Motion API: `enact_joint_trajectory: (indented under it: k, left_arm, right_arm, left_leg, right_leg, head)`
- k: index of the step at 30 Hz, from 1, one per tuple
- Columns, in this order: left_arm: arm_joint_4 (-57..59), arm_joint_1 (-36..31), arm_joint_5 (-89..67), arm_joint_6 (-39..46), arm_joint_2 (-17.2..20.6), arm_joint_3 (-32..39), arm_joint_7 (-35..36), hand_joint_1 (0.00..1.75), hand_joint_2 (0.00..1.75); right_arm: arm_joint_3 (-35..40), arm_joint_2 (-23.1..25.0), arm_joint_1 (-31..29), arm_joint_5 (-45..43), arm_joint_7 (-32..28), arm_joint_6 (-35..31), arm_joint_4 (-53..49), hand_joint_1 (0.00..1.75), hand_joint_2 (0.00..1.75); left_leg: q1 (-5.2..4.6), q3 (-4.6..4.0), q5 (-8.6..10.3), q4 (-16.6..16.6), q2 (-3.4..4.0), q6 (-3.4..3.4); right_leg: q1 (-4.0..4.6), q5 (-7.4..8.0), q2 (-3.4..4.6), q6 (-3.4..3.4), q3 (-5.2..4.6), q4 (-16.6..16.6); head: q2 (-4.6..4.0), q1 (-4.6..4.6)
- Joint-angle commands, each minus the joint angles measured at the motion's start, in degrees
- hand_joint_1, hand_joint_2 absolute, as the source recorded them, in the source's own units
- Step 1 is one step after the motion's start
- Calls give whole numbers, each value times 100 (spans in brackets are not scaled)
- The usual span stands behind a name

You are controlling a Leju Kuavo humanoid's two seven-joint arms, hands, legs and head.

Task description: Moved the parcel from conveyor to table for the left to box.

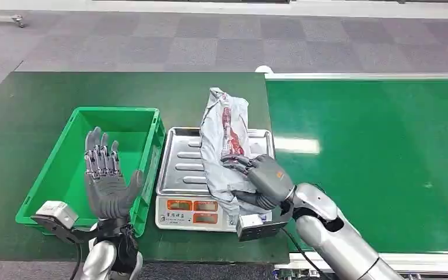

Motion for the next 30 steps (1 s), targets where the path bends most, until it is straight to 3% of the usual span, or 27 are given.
enact_joint_trajectory:
  k: [1, 7, 8, 9, 14, 16, 19, 25, 30]
  left_arm:
    - [156, -135, 85, -38, 2, 236, 136, 0, 175]
    - [117, -12, 81, -15, -51, 249, 156, 0, 175]
    - [117, -12, 81, -15, -51, 249, 156, 0, 175]
    - [131, -11, 93, -37, -49, 237, 185, 0, 175]
    - [184, -51, 106, -61, -54, 219, 203, 0, 175]
    - [206, -54, 140, -120, -66, 213, 245, 0, 175]
    - [258, -81, 157, -136, -100, 198, 263, 0, 175]
    - [313, -103, 147, -121, -121, 185, 278, 0, 175]
    - [274, -90, 266, -96, -106, 268, 233, 0, 175]
  right_arm:
    - [653, 109, -439, -63, 35, -117, 685, 175, 175]
    - [326, 238, -210, 272, 372, -1134, 488, 175, 175]
    - [326, 238, -210, 272, 372, -1134, 488, 47, 175]
    - [296, 214, -140, 233, 392, -1170, 398, 0, 175]
    - [224, 191, 31, -21, 222, -1267, 232, 0, 175]
    - [83, 223, 160, -943, 35, -659, 35, 0, 175]
    - [-30, 214, 275, -1296, 27, -373, -143, 0, 175]
    - [-312, 184, 583, -1342, -31, -549, -597, 0, 175]
    - [-1084, 212, 1099, -3156, -566, 464, -1536, 0, 175]
  left_leg:
    - [2, 2, 3, -4, 12, 0]
    - [0, 3, 1, -4, 12, 0]
    - [1, 5, 4, -8, 16, -1]
    - [1, 3, 1, -4, 11, -1]
    - [3, 0, 7, -8, 8, 0]
    - [2, -2, 8, -8, 6, 0]
    - [1, -2, 4, -4, 8, -1]
    - [1, -2, 6, -5, 3, 0]
    - [-2, -5, 6, -4, -7, 0]
  right_leg:
    - [2, 7, 12, -5, -2, -4]
    - [1, 4, 12, -4, -2, -2]
    - [2, 8, 16, -6, -1, -7]
    - [2, 5, 11, -4, -1, -4]
    - [4, 10, 8, -6, -3, -10]
    - [4, 10, 5, -7, -6, -9]
    - [2, 6, 7, -5, -6, -4]
    - [2, 6, 2, -6, -5, -6]
    - [-1, 2, -8, -5, -7, -2]
  head:
    - [0, -2]
    - [0, 0]
    - [0, -2]
    - [0, -2]
    - [0, 0]
    - [0, -2]
    - [0, -2]
    - [0, -2]
    - [0, 0]
